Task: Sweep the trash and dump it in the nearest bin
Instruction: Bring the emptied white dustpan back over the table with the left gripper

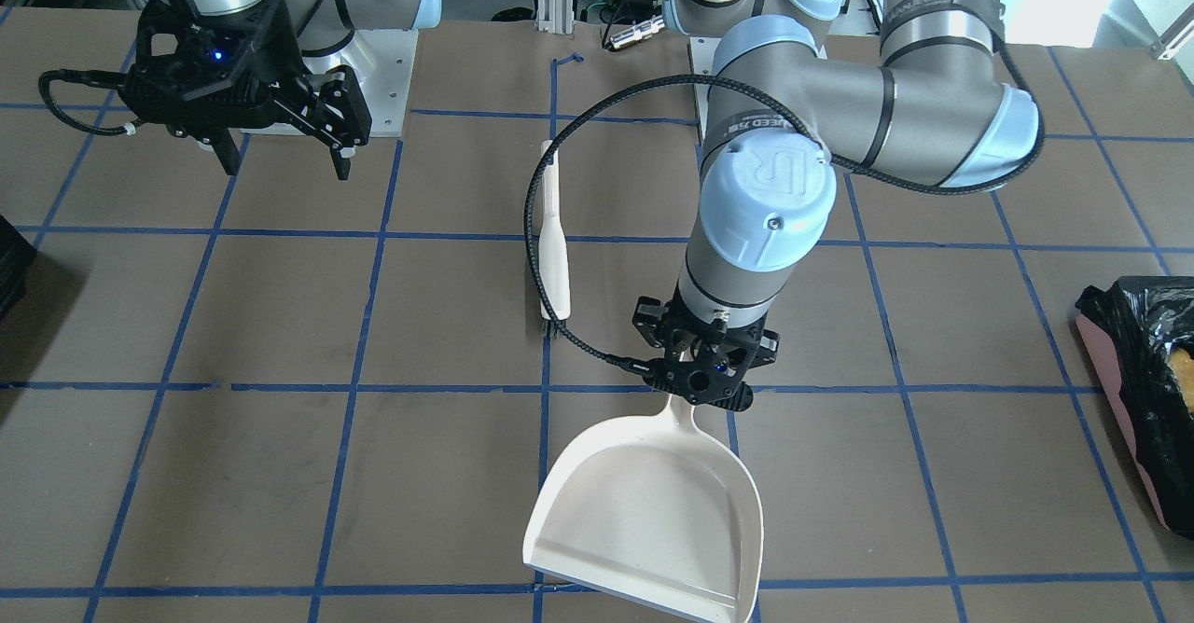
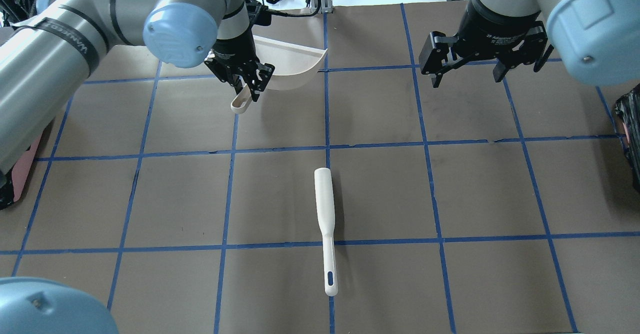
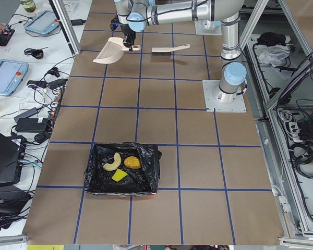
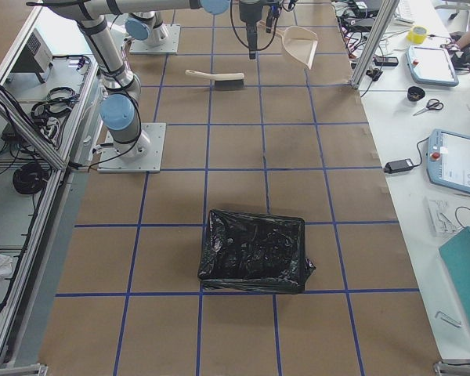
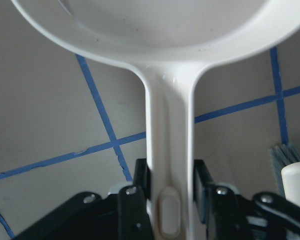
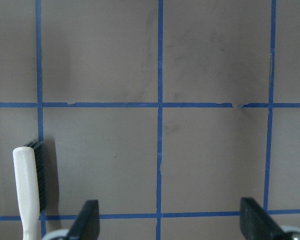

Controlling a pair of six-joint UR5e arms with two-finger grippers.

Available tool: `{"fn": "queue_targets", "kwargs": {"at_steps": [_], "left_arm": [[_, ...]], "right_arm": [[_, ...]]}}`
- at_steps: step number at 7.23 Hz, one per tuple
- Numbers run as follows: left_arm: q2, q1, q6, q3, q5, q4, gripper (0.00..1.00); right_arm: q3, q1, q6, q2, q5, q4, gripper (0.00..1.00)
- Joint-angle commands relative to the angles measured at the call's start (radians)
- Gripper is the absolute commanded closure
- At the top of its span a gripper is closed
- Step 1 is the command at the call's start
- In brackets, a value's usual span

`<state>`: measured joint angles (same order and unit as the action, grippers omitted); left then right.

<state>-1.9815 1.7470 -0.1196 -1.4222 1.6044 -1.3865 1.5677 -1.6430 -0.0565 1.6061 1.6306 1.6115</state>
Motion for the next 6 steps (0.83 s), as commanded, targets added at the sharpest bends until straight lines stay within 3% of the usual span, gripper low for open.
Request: {"fn": "queue_targets", "kwargs": {"at_steps": [1,4,6], "left_arm": [[-0.083,0.044,0.076,0.006,-0.03,0.104,1.0],[-0.151,0.062,0.081,0.095,-0.079,0.118,1.0],[-0.172,0.109,0.153,0.1,-0.077,0.116,1.0]], "right_arm": [[0.0,0.0,0.001,0.0,0.0,-0.004,0.0],[0.002,0.0,0.001,0.0,0.0,-0.007,0.0],[0.002,0.0,0.001,0.0,0.0,-0.007,0.0]]}}
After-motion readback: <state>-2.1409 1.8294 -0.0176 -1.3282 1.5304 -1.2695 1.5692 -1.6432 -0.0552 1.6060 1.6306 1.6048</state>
